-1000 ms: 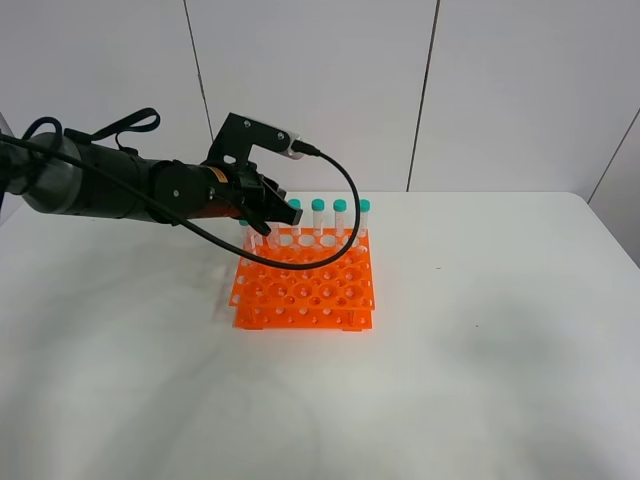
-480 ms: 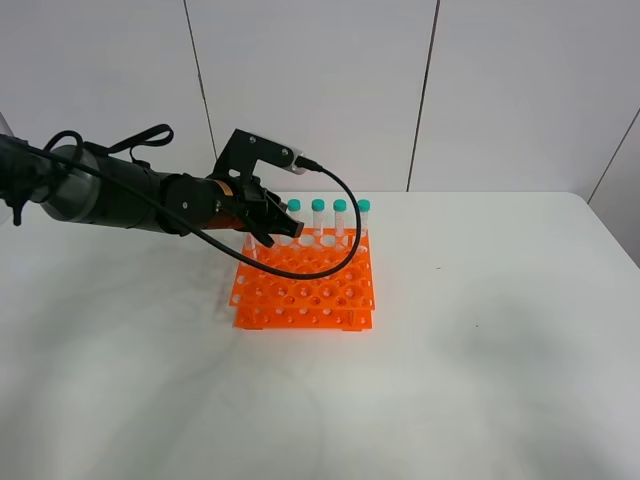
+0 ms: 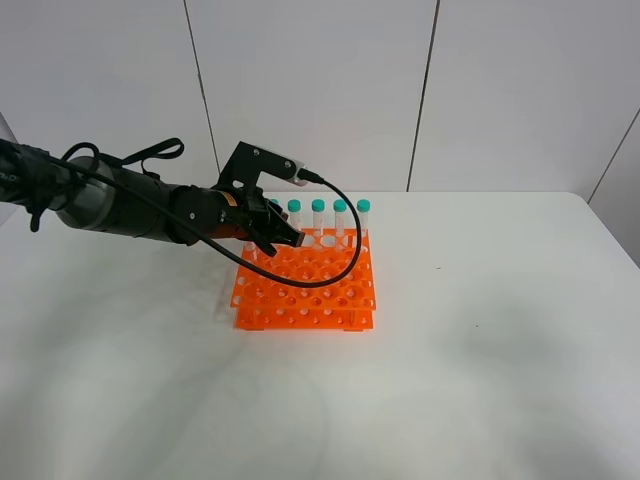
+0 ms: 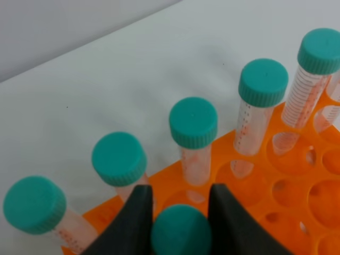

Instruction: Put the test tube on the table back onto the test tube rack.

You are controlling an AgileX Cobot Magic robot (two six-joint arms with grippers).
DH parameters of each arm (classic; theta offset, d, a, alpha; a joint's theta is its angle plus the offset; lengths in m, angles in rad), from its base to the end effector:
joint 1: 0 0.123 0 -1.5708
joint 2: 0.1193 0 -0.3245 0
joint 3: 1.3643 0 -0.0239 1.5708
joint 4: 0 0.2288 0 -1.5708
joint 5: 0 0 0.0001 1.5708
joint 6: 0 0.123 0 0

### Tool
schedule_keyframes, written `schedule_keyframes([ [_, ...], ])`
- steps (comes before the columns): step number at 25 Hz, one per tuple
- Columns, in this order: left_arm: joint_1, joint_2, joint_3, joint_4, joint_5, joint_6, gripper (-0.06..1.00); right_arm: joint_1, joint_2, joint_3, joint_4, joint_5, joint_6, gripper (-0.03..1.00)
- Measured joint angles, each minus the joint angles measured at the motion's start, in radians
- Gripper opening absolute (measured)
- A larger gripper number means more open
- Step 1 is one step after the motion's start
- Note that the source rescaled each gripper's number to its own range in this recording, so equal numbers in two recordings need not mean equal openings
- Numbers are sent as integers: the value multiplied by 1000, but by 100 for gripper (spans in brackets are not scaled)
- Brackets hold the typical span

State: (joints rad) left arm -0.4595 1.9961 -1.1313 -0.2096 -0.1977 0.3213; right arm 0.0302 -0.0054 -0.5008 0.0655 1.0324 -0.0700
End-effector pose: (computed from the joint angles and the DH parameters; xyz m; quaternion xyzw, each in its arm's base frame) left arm 0.4059 -0.1953 0.1892 0.2405 0.8472 -0.0633 0.4696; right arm -0.0351 0.0059 0.2555 -0.0431 0.8426 0.0221 0.5364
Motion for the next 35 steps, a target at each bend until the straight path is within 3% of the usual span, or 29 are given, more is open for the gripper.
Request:
schedule_keyframes([
  [12,0,1,0,0,-3,-39,1,0,0,0,0,0,0,100],
  [15,0,0,0,0,1,-44,16,0,0,0,0,0,0,100],
  [19,0,0,0,0,1,-45,51,0,0,0,0,0,0,100],
  [21,0,0,0,0,2,-45,62,0,0,0,0,0,0,100],
  [24,0,-7,0,0,8,-45,69,0,0,0,0,0,0,100],
  [33,0,-129,-1,-2,63,-49,72,0,0,0,0,0,0,100],
  [35,4,-171,-12,-2,119,-49,80,0,0,0,0,0,0,100],
])
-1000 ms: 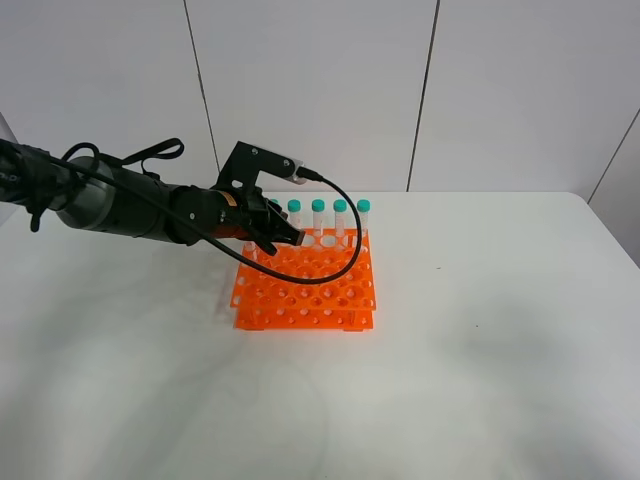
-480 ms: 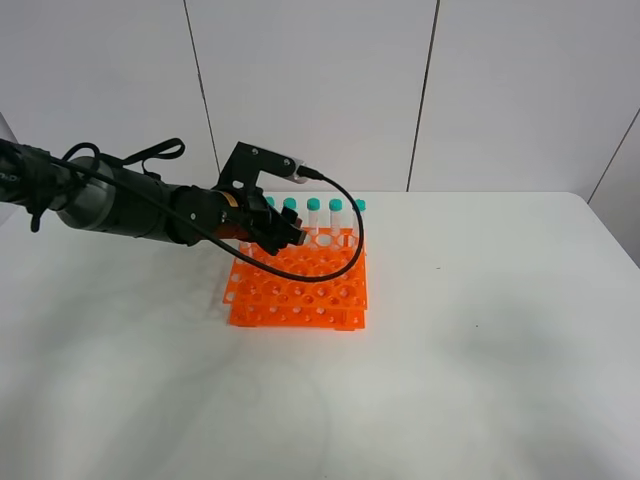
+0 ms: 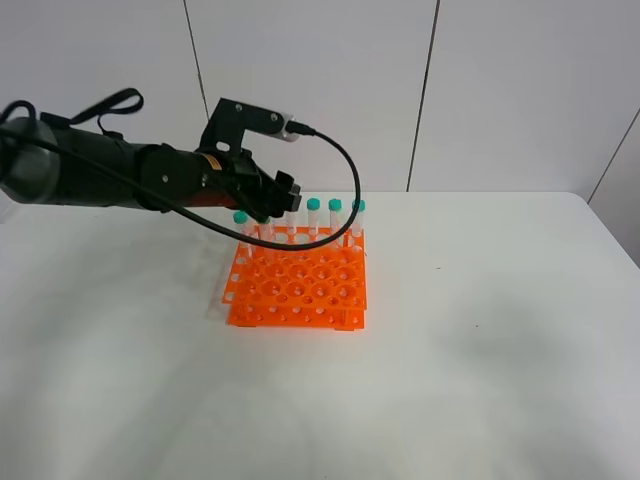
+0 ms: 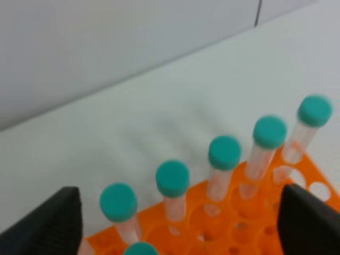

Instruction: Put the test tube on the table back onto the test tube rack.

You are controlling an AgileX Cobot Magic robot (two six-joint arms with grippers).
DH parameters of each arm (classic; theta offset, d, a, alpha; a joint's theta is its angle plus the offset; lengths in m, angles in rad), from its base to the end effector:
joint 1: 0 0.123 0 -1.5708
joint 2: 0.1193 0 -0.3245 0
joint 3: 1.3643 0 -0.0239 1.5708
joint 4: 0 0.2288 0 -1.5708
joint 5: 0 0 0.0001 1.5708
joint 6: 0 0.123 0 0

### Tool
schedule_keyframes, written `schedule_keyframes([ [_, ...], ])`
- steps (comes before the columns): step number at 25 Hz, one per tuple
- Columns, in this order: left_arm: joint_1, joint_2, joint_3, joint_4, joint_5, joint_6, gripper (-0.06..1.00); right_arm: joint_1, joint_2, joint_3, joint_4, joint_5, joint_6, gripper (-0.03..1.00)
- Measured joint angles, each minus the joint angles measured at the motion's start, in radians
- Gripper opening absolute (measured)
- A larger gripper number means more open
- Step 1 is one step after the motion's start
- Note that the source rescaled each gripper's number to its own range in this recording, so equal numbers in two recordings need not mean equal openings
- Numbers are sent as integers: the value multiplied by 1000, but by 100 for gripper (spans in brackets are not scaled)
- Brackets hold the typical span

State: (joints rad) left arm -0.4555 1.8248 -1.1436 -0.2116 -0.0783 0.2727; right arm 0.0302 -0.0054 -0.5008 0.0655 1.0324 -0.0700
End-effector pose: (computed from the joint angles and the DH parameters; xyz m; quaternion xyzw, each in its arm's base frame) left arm 0.3854 -0.1866 0.2560 0.2171 0.8368 -0.0914 0.4943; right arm -0.0351 0.0059 0.2555 -0.0431 0.8426 0.0221 0.5364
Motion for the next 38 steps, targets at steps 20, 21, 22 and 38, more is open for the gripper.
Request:
schedule_keyframes([
  [20,361,-10,-205,91,964,-245,100,0,0,0,0,0,0,100],
  [21,372,-10,-205,94,981,-257,100,0,0,0,0,0,0,100],
  [22,386,-10,-205,95,1001,-263,100,0,0,0,0,0,0,100],
  [38,511,-469,130,150,1144,-273,100,0,0,0,0,0,0,100],
])
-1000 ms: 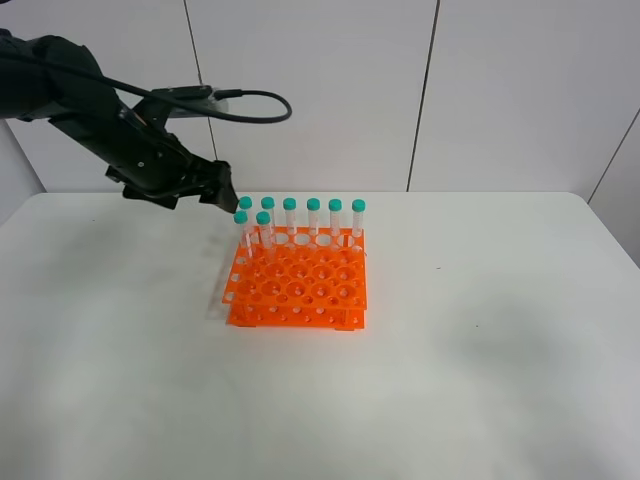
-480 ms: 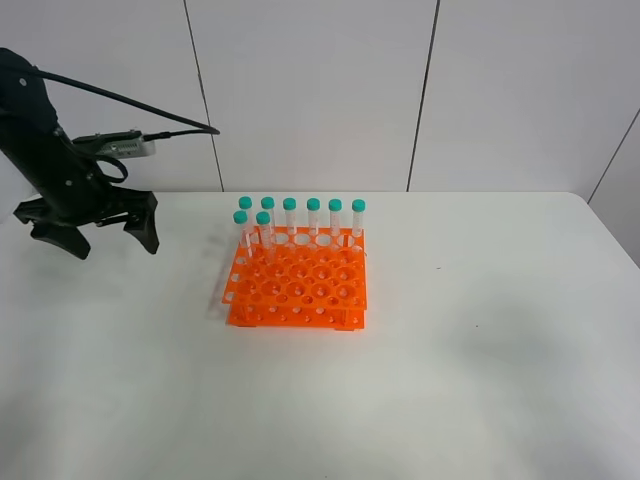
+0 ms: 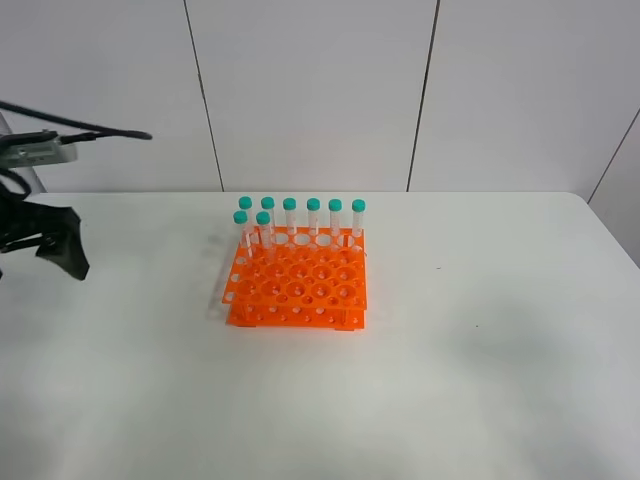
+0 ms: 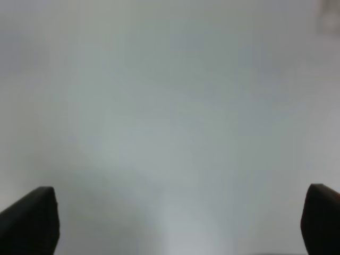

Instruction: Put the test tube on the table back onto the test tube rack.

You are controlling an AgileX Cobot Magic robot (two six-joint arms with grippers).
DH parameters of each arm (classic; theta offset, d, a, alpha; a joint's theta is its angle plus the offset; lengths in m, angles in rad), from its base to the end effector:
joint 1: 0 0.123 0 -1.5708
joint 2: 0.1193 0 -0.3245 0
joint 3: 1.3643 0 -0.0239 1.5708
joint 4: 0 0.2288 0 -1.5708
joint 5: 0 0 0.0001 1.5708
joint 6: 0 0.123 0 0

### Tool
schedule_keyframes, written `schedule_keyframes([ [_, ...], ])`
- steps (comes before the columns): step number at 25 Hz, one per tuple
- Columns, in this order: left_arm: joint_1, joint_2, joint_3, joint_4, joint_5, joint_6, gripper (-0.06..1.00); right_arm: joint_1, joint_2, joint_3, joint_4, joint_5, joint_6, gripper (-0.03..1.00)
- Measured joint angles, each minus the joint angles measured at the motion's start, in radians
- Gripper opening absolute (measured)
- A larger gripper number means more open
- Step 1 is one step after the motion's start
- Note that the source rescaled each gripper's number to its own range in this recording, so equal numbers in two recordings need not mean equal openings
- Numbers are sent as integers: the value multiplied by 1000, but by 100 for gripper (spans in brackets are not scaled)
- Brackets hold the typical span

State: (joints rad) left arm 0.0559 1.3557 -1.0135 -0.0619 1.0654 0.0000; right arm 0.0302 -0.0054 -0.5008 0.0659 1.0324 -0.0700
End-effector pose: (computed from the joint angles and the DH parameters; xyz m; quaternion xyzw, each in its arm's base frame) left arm 0.2268 0.0060 0.2924 -0.0392 0.9910 -0.0252 0.1256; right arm -0.0351 0.0059 0.2555 -0.0432 0.8425 0.0223 0.5364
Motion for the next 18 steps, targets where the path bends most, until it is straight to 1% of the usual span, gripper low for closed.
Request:
schedule_keyframes([
  [6,0,-430,289,6,0,0,100,0,0,0,0,0,0,100],
  [10,0,-747,425,6,5,0,100,0,0,0,0,0,0,100],
  [14,0,-1012,508,6,3,0,100,0,0,0,0,0,0,100],
  [18,0,-1192,514,6,-1,6,100,0,0,0,0,0,0,100],
])
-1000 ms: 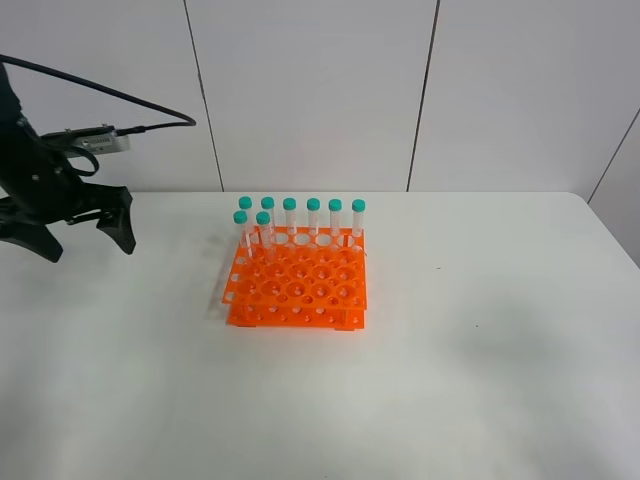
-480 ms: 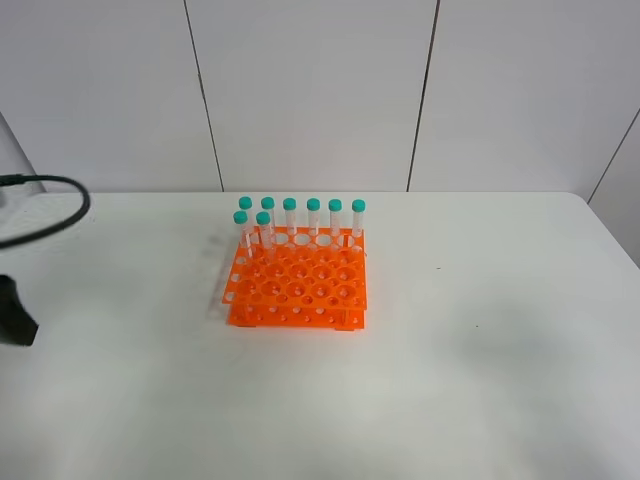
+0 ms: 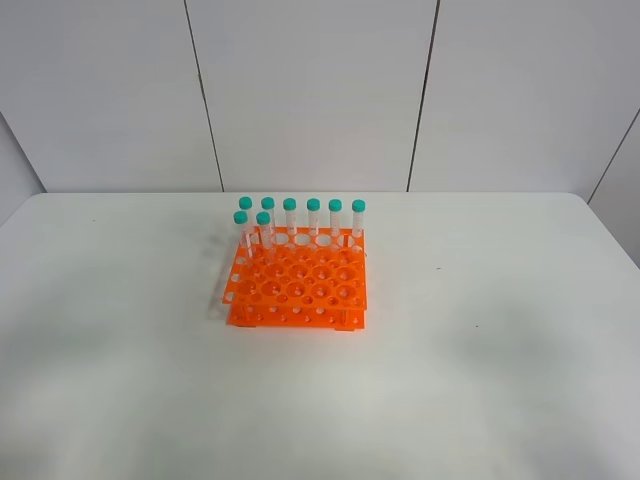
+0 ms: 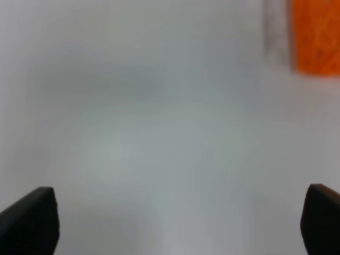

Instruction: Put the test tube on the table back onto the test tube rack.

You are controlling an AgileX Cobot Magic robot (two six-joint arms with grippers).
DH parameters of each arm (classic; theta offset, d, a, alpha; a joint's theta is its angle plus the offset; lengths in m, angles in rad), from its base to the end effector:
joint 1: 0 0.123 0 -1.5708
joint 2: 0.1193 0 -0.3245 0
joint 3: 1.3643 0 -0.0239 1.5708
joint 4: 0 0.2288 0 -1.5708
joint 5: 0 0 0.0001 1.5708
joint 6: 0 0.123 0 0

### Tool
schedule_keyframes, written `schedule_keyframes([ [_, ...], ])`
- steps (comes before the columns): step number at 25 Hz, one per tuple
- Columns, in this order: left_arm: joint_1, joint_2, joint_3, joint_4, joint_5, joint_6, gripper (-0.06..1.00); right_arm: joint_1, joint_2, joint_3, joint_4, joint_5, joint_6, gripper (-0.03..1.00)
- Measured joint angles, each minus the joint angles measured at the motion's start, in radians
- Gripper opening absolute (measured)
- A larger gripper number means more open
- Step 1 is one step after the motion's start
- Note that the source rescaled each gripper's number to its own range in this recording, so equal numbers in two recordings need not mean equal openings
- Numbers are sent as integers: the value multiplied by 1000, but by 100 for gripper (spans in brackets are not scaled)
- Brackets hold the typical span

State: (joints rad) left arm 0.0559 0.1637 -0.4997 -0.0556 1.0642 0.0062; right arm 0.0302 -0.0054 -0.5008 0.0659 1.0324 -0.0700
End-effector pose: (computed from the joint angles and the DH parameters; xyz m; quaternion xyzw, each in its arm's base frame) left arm -0.0140 -0.0068 0.2559 -0.0234 0.8932 -0.0138 0.4488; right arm -0.0351 0.0059 0.2555 -0.0432 0.8425 0.0223 0.5364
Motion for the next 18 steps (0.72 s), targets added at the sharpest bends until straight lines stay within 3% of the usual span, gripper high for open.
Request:
schedule_keyframes([
  [18,-42,-169,1,-3,-2,1,100,0,0,0,2,0,0,100],
])
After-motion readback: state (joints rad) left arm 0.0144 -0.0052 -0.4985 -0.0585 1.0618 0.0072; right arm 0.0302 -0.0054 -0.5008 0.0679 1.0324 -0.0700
